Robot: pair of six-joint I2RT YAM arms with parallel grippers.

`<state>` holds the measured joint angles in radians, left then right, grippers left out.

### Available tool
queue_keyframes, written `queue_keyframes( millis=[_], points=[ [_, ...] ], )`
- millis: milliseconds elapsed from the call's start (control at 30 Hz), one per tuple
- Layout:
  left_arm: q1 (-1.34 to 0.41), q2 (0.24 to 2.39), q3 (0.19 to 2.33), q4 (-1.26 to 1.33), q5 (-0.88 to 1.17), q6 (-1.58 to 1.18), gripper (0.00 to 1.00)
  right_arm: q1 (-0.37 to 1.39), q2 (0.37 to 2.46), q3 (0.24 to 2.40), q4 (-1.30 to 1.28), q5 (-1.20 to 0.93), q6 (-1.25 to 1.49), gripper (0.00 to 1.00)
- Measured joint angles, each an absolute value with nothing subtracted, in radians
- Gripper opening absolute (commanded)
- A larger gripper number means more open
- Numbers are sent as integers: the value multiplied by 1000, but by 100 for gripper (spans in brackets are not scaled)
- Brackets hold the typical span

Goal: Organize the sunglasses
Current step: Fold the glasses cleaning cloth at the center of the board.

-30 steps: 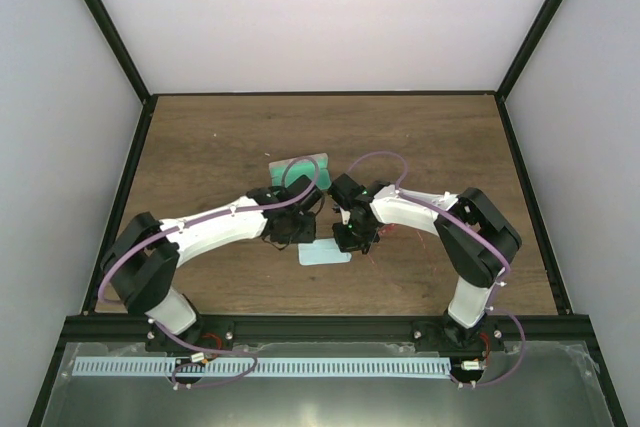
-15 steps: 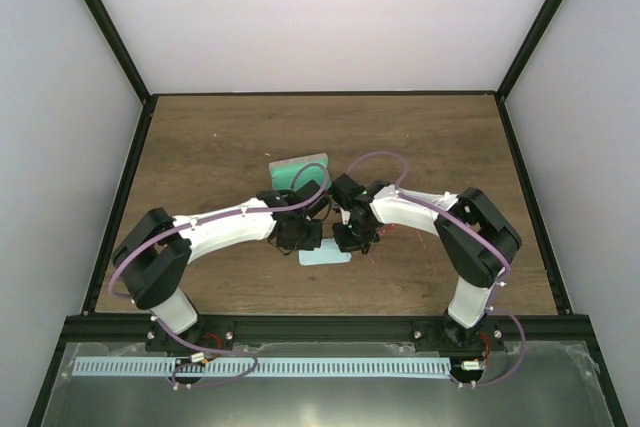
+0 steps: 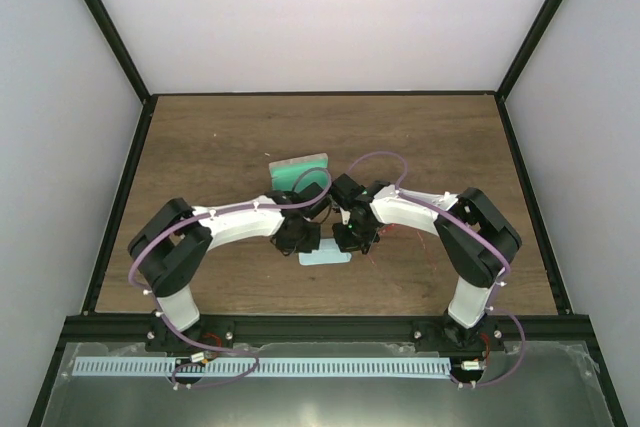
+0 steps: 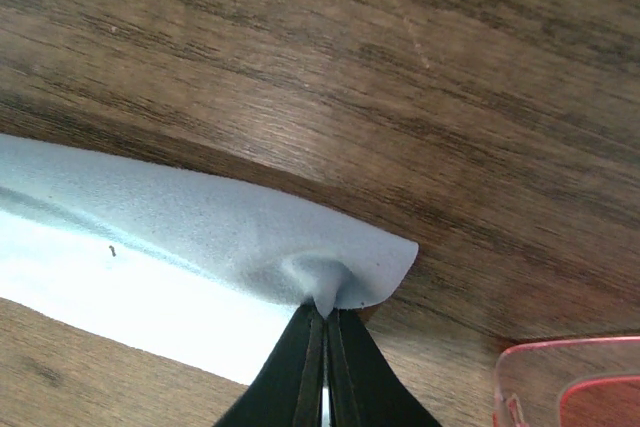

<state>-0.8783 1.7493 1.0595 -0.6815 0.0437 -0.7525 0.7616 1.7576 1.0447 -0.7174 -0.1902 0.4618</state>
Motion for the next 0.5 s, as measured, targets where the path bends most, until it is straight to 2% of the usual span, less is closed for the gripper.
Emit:
queue_keyframes(
  millis=[300,500],
  points=[
    [-828,1754,1044,-653,31,-752,13,762,1758,1045,-717,-190,461,2],
    [-828,1755,1044,-647,29,-754,28,762,1758,1045,-717,-190,461,2]
  ],
)
